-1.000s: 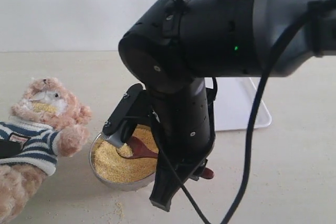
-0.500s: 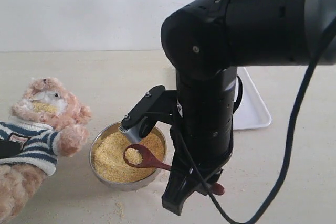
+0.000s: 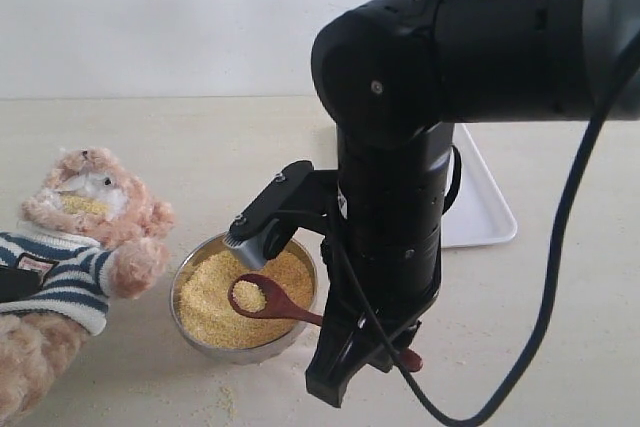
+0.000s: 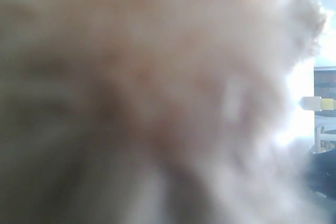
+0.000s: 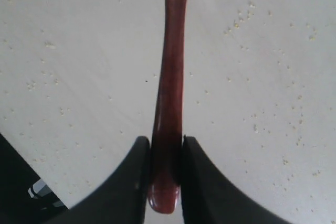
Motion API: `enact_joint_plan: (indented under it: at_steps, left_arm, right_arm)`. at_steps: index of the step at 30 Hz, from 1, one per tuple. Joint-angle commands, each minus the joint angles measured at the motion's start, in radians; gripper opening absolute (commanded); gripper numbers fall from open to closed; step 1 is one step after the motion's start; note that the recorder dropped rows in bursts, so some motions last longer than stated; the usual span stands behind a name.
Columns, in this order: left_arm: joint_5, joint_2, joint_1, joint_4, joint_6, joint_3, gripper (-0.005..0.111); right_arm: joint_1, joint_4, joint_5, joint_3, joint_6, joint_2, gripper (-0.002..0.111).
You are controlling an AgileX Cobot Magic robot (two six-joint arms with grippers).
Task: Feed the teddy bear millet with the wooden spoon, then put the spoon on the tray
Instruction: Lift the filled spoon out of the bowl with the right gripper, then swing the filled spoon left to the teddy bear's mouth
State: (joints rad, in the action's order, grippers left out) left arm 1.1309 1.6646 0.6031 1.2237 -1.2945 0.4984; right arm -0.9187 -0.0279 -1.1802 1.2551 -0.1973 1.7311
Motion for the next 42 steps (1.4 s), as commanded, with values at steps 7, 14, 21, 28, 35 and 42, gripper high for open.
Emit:
enact_joint_plan:
  at_steps: [7,14,21,28,35,42]
  left_arm:
    - [0.016,-0.002,0.003,0.017,-0.009,0.003,0.005]
    - [0.016,-0.002,0.003,0.017,-0.009,0.003,0.005]
    - [0.016,-0.002,0.003,0.017,-0.009,0.003,0.005]
    - [0.016,-0.002,0.003,0.017,-0.009,0.003,0.005]
    - [0.016,-0.002,0.003,0.017,-0.009,0.003,0.005]
    - [0.016,-0.002,0.003,0.017,-0.009,0.003,0.005]
  right_arm:
    - [0.002,0.018,0.027,0.002,0.002,-0.015,0.0]
    - [0.002,0.034,0.024,0.002,0.003,-0.034,0.0]
    - [0.002,0.055,-0.017,0.027,0.003,-0.046,0.0]
    - [-0.039,0.093,-0.041,0.124,0.004,-0.046,0.0]
    - [-0.08,0.115,-0.041,0.21,0.004,-0.043,0.0]
    - [-0.1,0.176,-0.041,0.28,0.015,-0.021,0.0]
